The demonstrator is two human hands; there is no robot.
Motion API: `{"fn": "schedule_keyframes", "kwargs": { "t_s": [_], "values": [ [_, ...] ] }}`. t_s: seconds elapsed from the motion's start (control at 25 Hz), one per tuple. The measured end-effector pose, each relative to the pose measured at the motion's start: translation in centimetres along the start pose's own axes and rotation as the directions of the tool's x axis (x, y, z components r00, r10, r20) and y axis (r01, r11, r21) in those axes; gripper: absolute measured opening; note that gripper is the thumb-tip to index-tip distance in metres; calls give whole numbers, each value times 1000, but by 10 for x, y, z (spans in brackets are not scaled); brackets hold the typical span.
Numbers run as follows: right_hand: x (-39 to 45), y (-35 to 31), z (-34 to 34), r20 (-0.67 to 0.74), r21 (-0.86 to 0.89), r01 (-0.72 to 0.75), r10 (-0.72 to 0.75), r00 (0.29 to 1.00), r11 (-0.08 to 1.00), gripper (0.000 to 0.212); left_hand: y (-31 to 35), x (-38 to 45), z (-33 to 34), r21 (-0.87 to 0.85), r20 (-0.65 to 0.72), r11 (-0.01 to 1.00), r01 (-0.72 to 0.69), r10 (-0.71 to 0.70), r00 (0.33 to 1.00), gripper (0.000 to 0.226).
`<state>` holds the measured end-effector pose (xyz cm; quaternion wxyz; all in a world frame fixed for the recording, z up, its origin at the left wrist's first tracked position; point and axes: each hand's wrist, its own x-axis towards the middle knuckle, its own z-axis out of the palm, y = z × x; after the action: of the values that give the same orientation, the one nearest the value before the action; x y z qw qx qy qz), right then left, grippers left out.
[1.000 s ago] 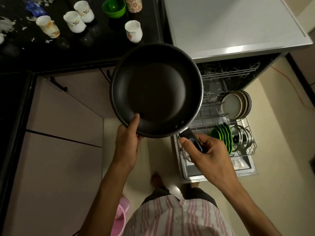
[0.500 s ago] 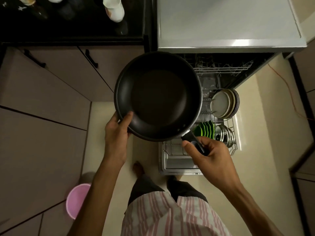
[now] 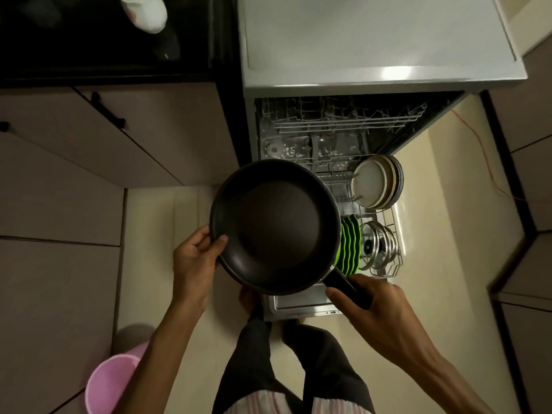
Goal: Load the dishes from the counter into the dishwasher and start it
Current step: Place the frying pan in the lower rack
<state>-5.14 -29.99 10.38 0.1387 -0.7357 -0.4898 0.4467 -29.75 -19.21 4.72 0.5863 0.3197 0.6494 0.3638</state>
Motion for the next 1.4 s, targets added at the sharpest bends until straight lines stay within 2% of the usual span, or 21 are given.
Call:
{"fn": "schedule_keyframes", "kwargs": {
  "t_s": [0.24,0.4,0.48,0.68,0.84,0.92,1.04,1.12,1.28,1.4],
  "values": [
    [36,34,5,5,-38,-28,29,1000,999,23,-22,57,19,89,81,996,-14,7,997,30],
    [81,78,3,29,-53,-32,33,999,998,43,-66,98,46,137,58,991,5,-13,998,33],
    [108,107,4,46,-93,-17,22,999,995,47,-96,118,67,151,31,988,27,-32,999,35],
    [165,167,4,90,-161,52,-38,995,986,32,-162,162,114,121,-2,990,76,-76,997,27],
    [216,204,5,87,-201,86,-70,994,976,11,-201,212,143,155,21,988,23,-27,999,28],
    [244,218,2,74,-219,101,-87,993,971,21,-208,237,155,213,43,977,-22,14,999,25],
    [293,238,-8,50,-279,148,-140,989,949,52,-208,280,172,245,102,962,-116,93,990,27],
    [327,241,-19,51,-324,188,-182,982,927,58,-202,311,182,275,150,949,-157,119,981,25],
    [396,239,-40,37,-490,235,-249,968,839,46,-197,374,191,422,207,873,-245,170,963,13],
    [445,236,-45,10,-635,234,-295,956,736,37,-202,409,193,524,177,792,-312,257,950,31]
  ]
}}
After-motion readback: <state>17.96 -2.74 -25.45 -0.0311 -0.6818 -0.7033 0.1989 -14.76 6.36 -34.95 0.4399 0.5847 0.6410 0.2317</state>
